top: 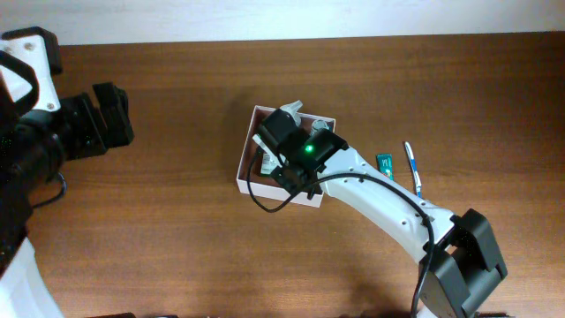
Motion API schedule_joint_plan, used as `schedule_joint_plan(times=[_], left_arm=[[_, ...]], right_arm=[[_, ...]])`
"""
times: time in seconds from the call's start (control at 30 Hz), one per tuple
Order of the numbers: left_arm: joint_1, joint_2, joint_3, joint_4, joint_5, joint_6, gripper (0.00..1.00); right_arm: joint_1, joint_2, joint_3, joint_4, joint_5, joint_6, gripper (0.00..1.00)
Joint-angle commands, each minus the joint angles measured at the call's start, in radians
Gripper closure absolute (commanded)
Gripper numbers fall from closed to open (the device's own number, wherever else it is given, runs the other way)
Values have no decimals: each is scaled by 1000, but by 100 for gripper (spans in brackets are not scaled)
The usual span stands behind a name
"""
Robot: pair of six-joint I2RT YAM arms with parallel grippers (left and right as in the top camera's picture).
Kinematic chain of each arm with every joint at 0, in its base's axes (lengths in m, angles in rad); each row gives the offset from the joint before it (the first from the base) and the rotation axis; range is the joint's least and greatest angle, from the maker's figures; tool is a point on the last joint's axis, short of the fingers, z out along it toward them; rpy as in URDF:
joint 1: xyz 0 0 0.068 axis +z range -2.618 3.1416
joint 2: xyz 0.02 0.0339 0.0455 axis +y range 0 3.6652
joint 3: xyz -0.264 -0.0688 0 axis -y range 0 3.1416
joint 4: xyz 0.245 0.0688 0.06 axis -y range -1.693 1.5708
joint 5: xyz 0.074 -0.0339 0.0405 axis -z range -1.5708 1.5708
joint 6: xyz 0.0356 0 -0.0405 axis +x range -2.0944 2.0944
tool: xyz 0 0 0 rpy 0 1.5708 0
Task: Pack container
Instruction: 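Place the razor into the box and release, then grasp the Colgate toothpaste tube with the right gripper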
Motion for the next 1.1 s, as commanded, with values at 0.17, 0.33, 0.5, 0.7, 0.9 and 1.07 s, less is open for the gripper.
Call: schedule_joint_plan(times=[0.17, 0.33, 0.5, 0.7, 0.9, 1.07], left_arm=[[5, -11, 2, 0, 0, 2, 1], [5, -11, 2, 0, 0, 2, 1], [5, -11, 2, 0, 0, 2, 0], [5, -11, 2, 0, 0, 2, 0], [5, -11, 2, 0, 0, 2, 1], [5, -11, 2, 0, 0, 2, 1]], right_arm=[[-5, -148, 138, -217, -115, 16, 24], [-118, -238, 138, -275, -97, 285, 23], [-341, -223, 100, -341, -104, 434, 19], [-504, -162, -127, -201, -108, 475, 15], [-621, -67, -336, -8, -236, 481, 20], [-646, 8, -373, 74, -243, 481, 36]])
